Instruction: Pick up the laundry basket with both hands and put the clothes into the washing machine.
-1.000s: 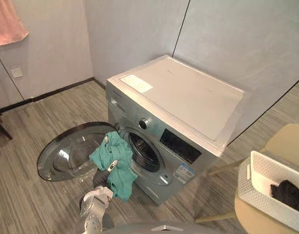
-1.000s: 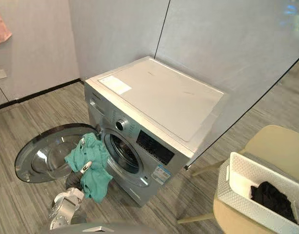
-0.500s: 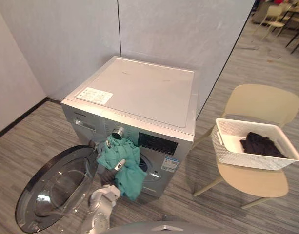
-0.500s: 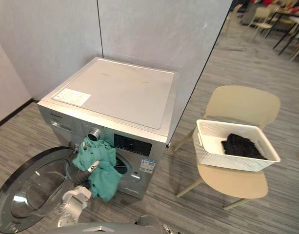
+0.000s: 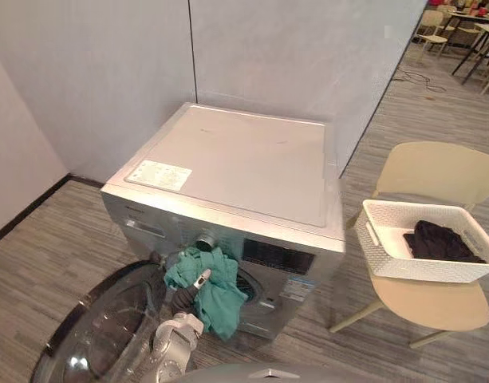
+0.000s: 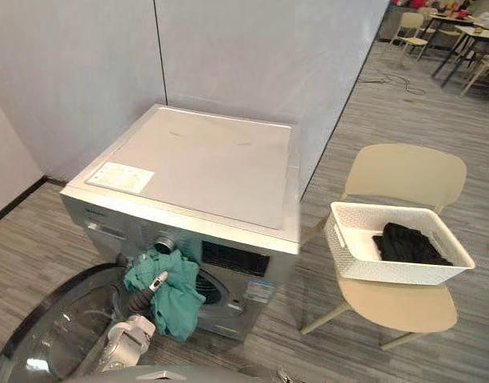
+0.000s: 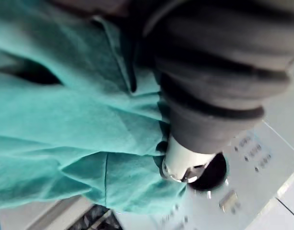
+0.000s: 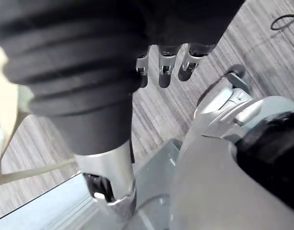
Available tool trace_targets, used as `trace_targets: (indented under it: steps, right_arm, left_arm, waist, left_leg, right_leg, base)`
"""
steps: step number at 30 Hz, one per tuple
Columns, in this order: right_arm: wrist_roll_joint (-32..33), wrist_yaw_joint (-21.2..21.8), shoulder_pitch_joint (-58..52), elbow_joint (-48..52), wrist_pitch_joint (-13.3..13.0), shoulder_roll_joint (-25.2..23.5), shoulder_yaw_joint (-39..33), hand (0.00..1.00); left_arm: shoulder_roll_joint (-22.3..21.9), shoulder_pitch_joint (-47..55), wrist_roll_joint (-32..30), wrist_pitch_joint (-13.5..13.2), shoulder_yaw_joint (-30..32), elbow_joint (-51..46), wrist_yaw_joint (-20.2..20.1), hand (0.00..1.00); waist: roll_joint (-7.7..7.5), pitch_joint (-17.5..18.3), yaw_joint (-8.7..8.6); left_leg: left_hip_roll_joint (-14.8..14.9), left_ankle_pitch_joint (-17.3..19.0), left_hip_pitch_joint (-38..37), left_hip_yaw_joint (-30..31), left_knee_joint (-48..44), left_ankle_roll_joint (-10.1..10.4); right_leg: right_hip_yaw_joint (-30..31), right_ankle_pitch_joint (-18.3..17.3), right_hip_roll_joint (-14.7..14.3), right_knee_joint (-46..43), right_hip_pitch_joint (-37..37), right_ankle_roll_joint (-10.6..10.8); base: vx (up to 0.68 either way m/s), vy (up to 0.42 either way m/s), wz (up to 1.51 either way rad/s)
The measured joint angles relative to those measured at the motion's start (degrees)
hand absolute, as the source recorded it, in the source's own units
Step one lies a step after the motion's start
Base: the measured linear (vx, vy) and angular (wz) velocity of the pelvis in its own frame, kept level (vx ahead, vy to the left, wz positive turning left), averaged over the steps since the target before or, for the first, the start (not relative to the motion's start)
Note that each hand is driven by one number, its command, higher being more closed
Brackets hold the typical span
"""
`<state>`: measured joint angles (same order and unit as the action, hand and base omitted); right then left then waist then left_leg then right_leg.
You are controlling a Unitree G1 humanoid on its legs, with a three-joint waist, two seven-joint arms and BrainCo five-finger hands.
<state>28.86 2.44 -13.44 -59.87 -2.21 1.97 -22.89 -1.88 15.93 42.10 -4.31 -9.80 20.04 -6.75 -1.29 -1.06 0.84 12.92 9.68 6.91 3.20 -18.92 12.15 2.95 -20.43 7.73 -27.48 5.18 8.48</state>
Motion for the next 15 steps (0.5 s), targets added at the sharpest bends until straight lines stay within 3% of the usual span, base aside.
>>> trace_targets:
  steps: [1,2,5,7,9,10,11,13,14,15]
  right_arm:
    - [0.0,0.1,0.4,-0.9,0.3,-1.3,-0.5,0.0]
    - [0.1,0.1,0.4,-0.9,0.3,-1.8,-0.6,0.0]
    - [0.5,0.1,1.1,-1.5,0.0,-1.7,-0.7,0.0]
    - [0.4,0.1,2.0,-0.6,-0.1,-0.9,0.6,0.0]
    - [0.1,0.2,3.3,4.5,-0.1,0.5,5.0,0.0]
    - [0.0,0.2,4.5,7.4,-0.3,0.8,7.1,0.0]
    - [0.0,0.2,5.1,8.3,-0.4,0.7,8.3,0.0]
    - [-0.2,0.6,7.7,13.1,-0.7,0.9,12.7,0.0]
    - [-0.2,0.6,8.3,14.3,-0.9,0.8,13.8,0.0]
    - [0.0,0.7,9.3,17.2,-1.6,1.0,16.0,0.0]
  left_arm:
    - [2.5,-0.6,-0.2,0.1,-0.7,2.2,0.2,1.0]
    - [3.6,-1.1,-0.6,0.2,-1.1,2.8,0.2,1.0]
    - [5.9,-3.7,-1.7,0.3,-5.3,3.0,0.1,1.0]
    - [6.0,-3.7,-1.9,0.7,-8.0,2.5,0.0,1.0]
    - [6.4,-3.7,-2.4,1.0,-10.4,0.2,-0.1,1.0]
    - [6.5,-3.7,-2.8,1.0,-11.0,-1.3,-0.4,1.0]
    - [6.5,-4.1,-3.0,1.0,-11.0,-1.7,-0.6,1.0]
    - [6.9,-8.0,-3.0,0.5,-12.6,-2.0,-0.8,1.0]
    - [7.3,-9.1,-3.0,0.5,-13.4,-2.0,-0.9,1.0]
    - [7.1,-11.8,-3.0,0.4,-14.6,-2.4,-1.0,1.0]
  waist:
    - [-1.52,0.6,-0.86]
    - [-2.05,0.9,-1.39]
    - [-1.75,0.7,-1.35]
    - [-1.47,0.3,-0.86]
    - [-0.48,-2.7,-0.68]
    - [0.64,-5.0,-1.03]
    - [0.39,-5.8,-1.13]
    - [-0.53,-10.1,-0.53]
    - [-0.87,-10.5,-0.65]
    - [-1.71,-12.4,-0.78]
  left_leg:
    - [-3.0,0.7,0.8,-1.0,-0.7,-1.7]
    - [-4.1,1.5,1.7,-1.0,-2.2,-2.4]
    - [-6.2,5.4,4.9,-2.4,-7.8,-4.9]
    - [-6.4,6.2,4.0,-5.2,-7.8,-6.3]
    - [-6.5,6.7,2.2,-8.8,-7.8,-7.6]
    - [-5.9,6.7,1.8,-10.6,-7.9,-8.4]
    - [-5.7,6.7,1.9,-11.2,-8.0,-8.5]
    - [-4.3,6.7,4.6,-12.9,-10.7,-8.5]
    - [-4.0,7.0,7.0,-12.8,-12.5,-8.3]
    - [-3.9,9.1,11.2,-12.7,-16.9,-8.0]
  right_leg:
    - [0.9,1.4,2.9,1.7,-0.1,1.2]
    - [1.1,2.1,3.9,2.5,-0.3,2.1]
    - [1.6,7.5,5.9,4.7,0.2,2.6]
    - [3.7,11.5,6.2,0.5,3.8,1.1]
    - [3.6,17.4,6.6,-8.6,10.3,-3.5]
    - [2.2,18.6,6.6,-12.9,14.1,-3.5]
    - [0.6,17.4,6.6,-14.6,15.6,-2.8]
    - [-8.9,12.2,4.4,-16.2,19.5,-2.7]
    - [-10.7,12.3,3.4,-15.0,20.6,-3.1]
    - [-13.7,10.9,2.9,-12.4,21.9,-6.0]
  base:
    - [0.23,0.431,-0.06]
    - [0.2,0.386,0.08]
    - [0.13,0.394,-0.13]
    - [0.05,0.312,-0.61]
    - [-0.01,0.29,-0.84]
    - [-0.06,0.2,-0.67]
    - [-0.08,0.156,-0.62]
    - [-0.11,-0.004,-0.41]
    - [-0.2,-0.099,-0.1]
    - [-0.2,-0.115,-0.21]
